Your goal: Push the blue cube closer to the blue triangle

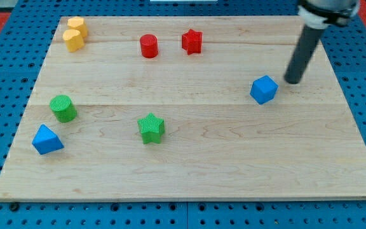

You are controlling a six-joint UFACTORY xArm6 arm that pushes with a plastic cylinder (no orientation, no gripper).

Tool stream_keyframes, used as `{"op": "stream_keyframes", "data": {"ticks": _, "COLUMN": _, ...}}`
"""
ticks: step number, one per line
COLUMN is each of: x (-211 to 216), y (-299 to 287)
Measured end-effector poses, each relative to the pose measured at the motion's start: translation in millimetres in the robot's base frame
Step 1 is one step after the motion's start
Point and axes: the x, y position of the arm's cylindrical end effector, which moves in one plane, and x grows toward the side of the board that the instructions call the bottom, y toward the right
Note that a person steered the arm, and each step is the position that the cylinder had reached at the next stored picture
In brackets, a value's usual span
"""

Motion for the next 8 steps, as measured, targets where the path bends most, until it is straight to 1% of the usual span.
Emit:
{"op": "stream_keyframes", "data": {"ticks": 1, "x": -1, "y": -56}}
{"op": "stream_keyframes", "data": {"ticks": 3, "x": -1, "y": -56}}
{"op": "stream_keyframes", "data": {"ticks": 4, "x": -1, "y": -42}}
{"op": "stream_keyframes", "data": {"ticks": 5, "x": 28, "y": -38}}
{"op": "stream_keyframes", "data": {"ticks": 6, "x": 37, "y": -135}}
{"op": "stream_keyframes", "data": {"ticks": 7, "x": 37, "y": -143}}
{"op": "stream_keyframes", "data": {"ticks": 8, "x": 41, "y": -77}}
